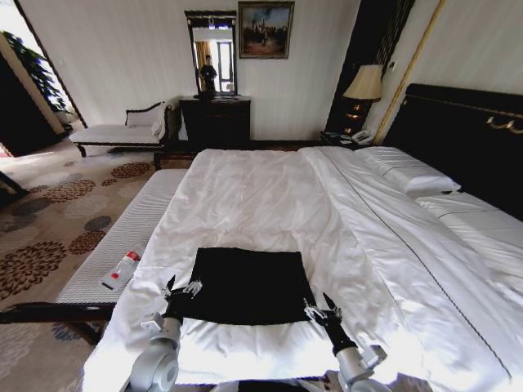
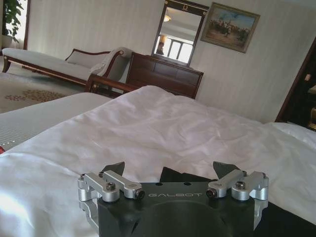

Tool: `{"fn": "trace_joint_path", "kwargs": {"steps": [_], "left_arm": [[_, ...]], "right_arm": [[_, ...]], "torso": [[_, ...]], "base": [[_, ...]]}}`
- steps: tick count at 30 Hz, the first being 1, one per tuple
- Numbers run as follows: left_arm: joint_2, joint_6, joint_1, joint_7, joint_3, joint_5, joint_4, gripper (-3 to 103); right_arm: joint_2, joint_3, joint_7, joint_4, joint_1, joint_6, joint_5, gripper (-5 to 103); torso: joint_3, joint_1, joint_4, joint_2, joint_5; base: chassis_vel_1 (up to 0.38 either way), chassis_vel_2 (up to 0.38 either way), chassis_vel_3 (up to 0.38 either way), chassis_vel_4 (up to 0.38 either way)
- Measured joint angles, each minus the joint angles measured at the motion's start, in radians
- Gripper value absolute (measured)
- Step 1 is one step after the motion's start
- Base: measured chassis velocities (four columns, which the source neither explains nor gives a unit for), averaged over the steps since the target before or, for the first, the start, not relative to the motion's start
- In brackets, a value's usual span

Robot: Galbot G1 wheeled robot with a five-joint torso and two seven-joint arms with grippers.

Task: Fold the clothes on the bed.

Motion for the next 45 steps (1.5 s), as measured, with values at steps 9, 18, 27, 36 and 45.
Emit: {"fn": "trace_joint_path", "kwargs": {"steps": [9,18,27,36,45], "left_arm": [[-0.019,0.014,-0.223,0.017,0.034,-0.127,0.237,85],[0.0,0.029,-0.352,0.051,0.074,-0.177,0.343,59],[0.014,0.062,-0.434,0.051,0.119,-0.236,0.434,76],[0.032,0.141,-0.479,0.049,0.167,-0.286,0.474,75],[0.075,0.217,-0.517,0.026,0.183,-0.354,0.469,42]], "right_arm": [[0.015,0.019,0.009,0.005,-0.015,-0.011,-0.023,100],[0.044,0.034,0.006,-0.011,-0.028,-0.009,-0.042,100],[0.044,0.045,0.007,0.009,-0.027,-0.021,-0.035,100],[0.038,0.057,0.015,0.025,-0.031,-0.031,-0.02,100],[0.032,0.051,0.027,0.035,-0.027,-0.047,-0.008,100]], "torso": [[0.0,0.0,0.0001,0.0,-0.0002],[0.0,0.0,0.0,0.0,0.0001],[0.0,0.0,-0.0001,0.0,0.0],[0.0,0.0,-0.0002,0.0,-0.0001],[0.0,0.0,-0.0001,0.0,0.0]], "base": [[0.0,0.0,0.0,0.0],[0.0,0.0,0.0,0.0],[0.0,0.0,0.0,0.0],[0.0,0.0,0.0,0.0],[0.0,0.0,0.0,0.0]]}}
